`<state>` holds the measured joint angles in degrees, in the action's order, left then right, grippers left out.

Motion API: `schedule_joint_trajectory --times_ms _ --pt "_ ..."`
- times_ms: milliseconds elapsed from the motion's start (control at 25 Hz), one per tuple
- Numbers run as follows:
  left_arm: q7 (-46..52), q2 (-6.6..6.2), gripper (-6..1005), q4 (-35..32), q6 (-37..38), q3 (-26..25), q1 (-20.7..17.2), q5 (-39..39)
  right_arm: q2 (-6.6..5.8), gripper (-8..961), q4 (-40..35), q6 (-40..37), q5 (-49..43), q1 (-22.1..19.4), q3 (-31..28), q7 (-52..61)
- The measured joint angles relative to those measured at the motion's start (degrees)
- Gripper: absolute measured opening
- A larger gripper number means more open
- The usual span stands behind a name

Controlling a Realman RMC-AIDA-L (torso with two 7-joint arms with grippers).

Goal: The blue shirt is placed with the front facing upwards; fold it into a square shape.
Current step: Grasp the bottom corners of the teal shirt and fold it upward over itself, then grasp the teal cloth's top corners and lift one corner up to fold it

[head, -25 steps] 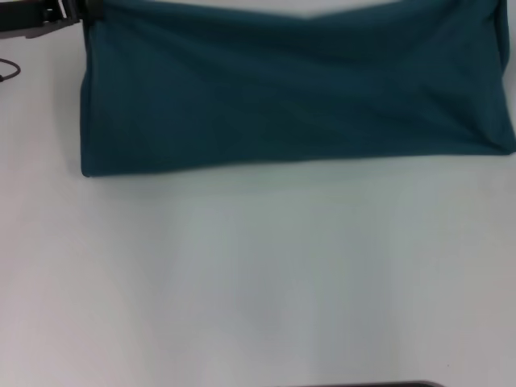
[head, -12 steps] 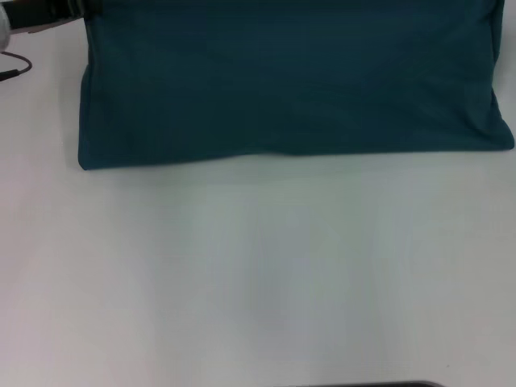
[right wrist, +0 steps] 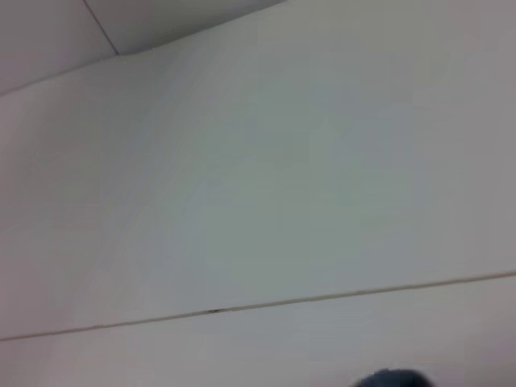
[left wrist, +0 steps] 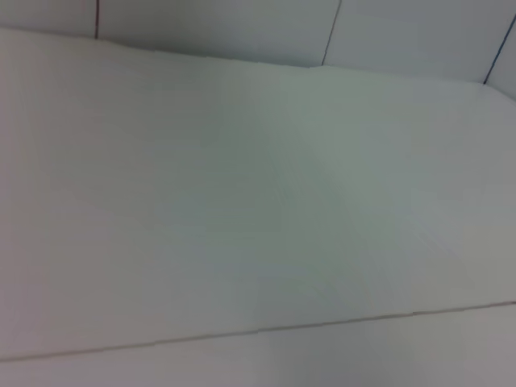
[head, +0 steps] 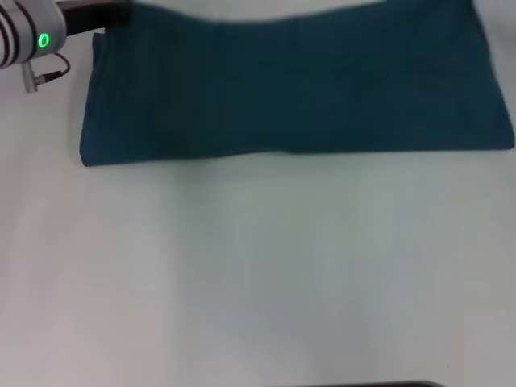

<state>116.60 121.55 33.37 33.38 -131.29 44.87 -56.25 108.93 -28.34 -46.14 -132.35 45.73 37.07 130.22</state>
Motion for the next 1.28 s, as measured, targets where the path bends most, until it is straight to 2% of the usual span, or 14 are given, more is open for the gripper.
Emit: schedule_joint_trajectory --times_ms 120,280,360,440,520,560,600,760,880,1000,1160,1280 --pt "0.4 0.22 107 1.1 -0.2 0.9 -0.2 0.0 0.35 126 -0.9 1.3 0.0 -0.3 2.2 -0.1" --pt "1.6 0.51 251 5.7 2.4 1.1 -2.6 0.0 0.38 215 -3.0 1.1 0.1 -1.8 3.2 -0.7" --pt "1.5 1.35 323 10.2 4.2 1.2 -4.8 -0.1 0.66 259 -5.3 -0.4 0.5 -3.1 3.0 -2.0" --pt "1.5 2.36 416 16.0 6.3 1.8 -8.1 -0.6 1.39 303 -8.6 -2.6 1.2 -4.6 3.0 -3.4" --pt "3.2 2.72 509 20.8 9.2 3.1 -11.2 -1.5 2.98 464 -13.8 -6.5 2.6 -6.9 3.0 -6.2" --pt "4.7 2.56 555 22.3 11.4 3.5 -12.3 -2.1 3.56 545 -15.8 -7.8 3.5 -7.9 3.0 -7.7" --pt "6.8 2.22 581 24.0 14.8 3.7 -13.4 -2.8 4.52 591 -18.6 -10.2 4.9 -9.4 3.0 -10.1" --pt "11.0 0.97 686 27.1 26.4 2.4 -15.4 -2.7 7.00 776 -24.7 -17.9 8.7 -13.3 3.0 -18.9" --pt "13.2 0.44 765 27.7 31.4 1.7 -16.2 -2.1 8.45 847 -26.2 -21.6 9.8 -15.4 3.1 -24.2" --pt "17.6 -0.57 769 27.6 32.9 1.3 -16.7 0.1 9.47 917 -26.5 -24.4 10.0 -16.6 2.9 -27.5" --pt "23.1 -1.93 775 26.9 32.8 1.4 -16.0 6.9 9.93 912 -26.3 -25.6 10.0 -17.5 3.2 -29.0" --pt "26.4 -2.76 778 24.2 32.7 1.3 -13.5 13.9 10.25 911 -26.1 -26.0 9.9 -17.6 3.4 -29.7"
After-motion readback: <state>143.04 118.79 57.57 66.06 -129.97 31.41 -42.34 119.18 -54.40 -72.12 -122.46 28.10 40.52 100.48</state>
